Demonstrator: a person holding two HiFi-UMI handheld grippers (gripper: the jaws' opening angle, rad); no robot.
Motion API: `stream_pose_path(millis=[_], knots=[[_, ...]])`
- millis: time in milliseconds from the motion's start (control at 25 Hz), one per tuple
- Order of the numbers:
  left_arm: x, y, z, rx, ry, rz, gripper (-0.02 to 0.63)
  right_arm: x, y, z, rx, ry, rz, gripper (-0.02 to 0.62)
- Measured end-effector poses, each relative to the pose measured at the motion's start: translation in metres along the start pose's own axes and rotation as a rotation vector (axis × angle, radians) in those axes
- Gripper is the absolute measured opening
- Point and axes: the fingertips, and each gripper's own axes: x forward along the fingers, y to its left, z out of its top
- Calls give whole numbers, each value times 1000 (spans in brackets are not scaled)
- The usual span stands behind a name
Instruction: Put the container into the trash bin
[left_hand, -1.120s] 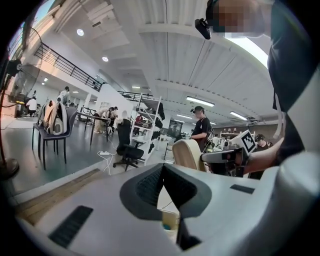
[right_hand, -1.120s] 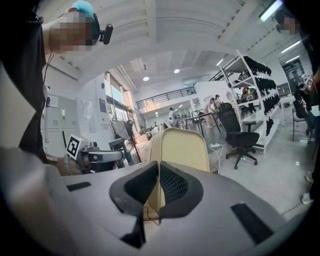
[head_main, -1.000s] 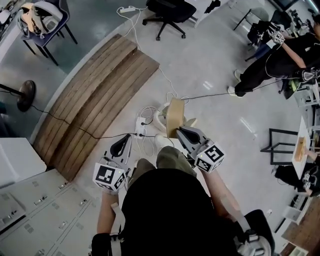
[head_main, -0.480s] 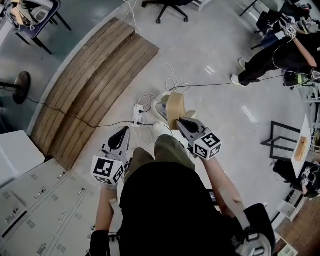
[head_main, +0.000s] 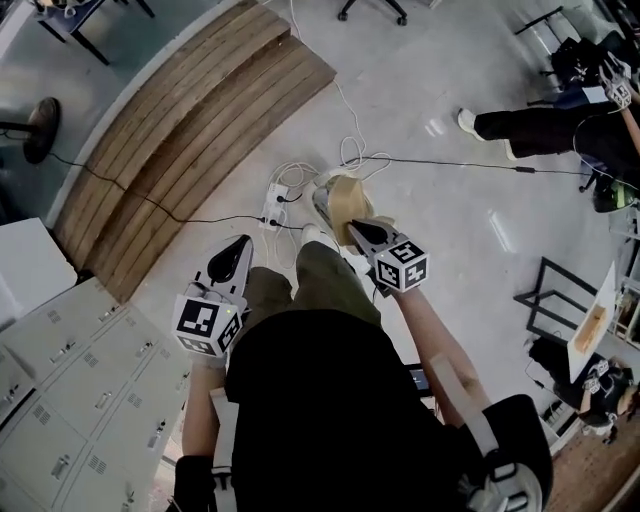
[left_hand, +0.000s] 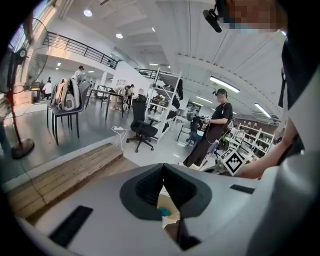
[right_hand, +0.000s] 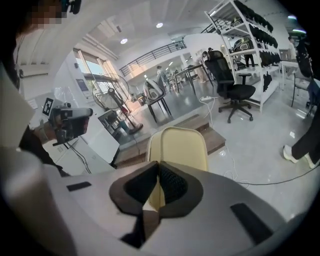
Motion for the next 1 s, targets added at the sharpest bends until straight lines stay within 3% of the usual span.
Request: stream_pose_path(millis=[520, 1000], knots=[[26, 16, -18, -128, 46, 133, 8, 73, -81, -55, 66, 242, 27, 28], [42, 33, -37, -233, 86, 206, 8, 129, -127, -102, 156, 424, 7, 28]])
